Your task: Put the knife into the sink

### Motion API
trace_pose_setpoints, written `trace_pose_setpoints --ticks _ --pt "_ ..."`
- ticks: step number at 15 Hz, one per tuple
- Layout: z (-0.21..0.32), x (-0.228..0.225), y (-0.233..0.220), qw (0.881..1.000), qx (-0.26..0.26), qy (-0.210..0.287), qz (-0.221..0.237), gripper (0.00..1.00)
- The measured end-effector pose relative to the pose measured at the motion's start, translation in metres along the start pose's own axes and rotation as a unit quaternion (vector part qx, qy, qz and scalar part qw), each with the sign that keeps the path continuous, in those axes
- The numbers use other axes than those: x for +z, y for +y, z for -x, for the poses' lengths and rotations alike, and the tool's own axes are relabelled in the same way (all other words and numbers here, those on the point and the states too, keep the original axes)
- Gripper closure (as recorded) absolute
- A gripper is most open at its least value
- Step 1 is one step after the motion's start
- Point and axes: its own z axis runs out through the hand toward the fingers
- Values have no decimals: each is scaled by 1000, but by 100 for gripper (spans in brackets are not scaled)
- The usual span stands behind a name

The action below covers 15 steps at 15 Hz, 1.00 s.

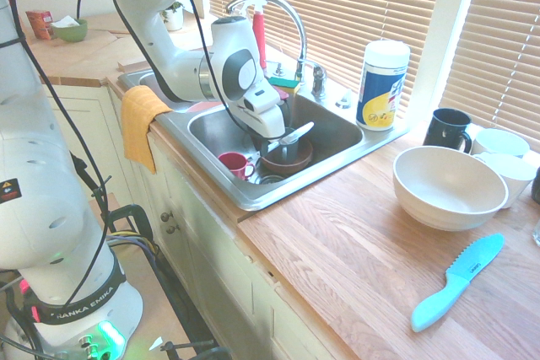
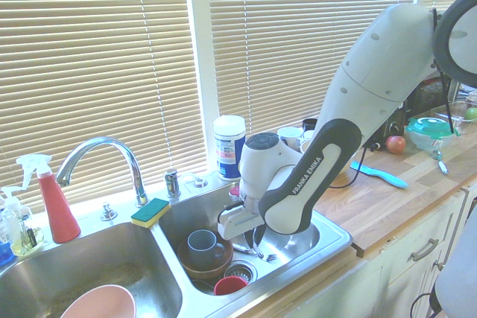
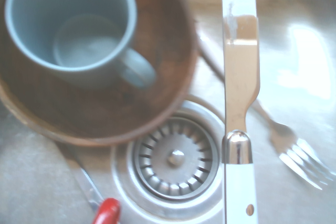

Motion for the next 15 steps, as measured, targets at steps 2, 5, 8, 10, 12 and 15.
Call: trace_pose_setpoints --ticks 2,5,8,10,12,15 --pt "-7 15 -1 1000 6 -1 4 100" --pt "-21 42 -4 1000 18 -4 13 100" --pt "-28 61 -15 1000 20 -8 14 100" --pt "-32 72 -22 1000 21 -9 16 100" --pt "-37 83 -23 999 24 -11 20 100" --pt "-37 96 -17 999 25 -16 26 100"
